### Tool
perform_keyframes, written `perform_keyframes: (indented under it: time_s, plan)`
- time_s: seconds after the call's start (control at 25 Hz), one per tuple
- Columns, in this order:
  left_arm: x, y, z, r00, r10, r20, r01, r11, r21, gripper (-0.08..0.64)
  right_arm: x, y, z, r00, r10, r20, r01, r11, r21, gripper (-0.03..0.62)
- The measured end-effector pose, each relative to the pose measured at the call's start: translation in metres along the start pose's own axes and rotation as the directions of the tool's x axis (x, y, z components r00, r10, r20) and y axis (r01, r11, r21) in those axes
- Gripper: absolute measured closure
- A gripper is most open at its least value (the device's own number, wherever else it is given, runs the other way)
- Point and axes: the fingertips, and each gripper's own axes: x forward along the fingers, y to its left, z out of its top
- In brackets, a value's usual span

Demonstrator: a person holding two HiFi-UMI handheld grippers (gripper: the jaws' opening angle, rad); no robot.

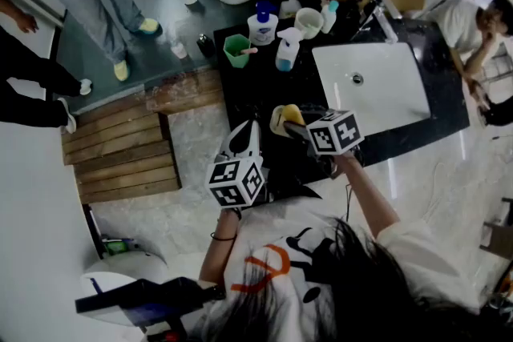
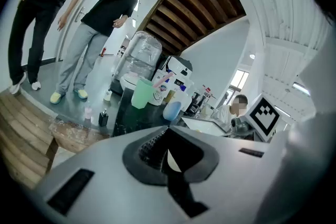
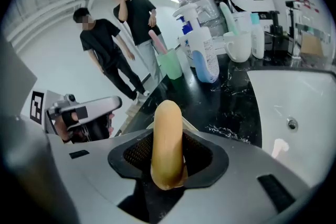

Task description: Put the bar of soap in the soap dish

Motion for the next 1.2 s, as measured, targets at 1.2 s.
perform_keyframes:
  time_s: [1.2]
  plan:
    - [0.006,0.001,-0.001,1.0,0.017,-0.011,-0.017,1.0,0.004,0.558,-0.018,-0.007,0.024,0.994,0.014,0.113,-0.019,0.999,0.045,0.428]
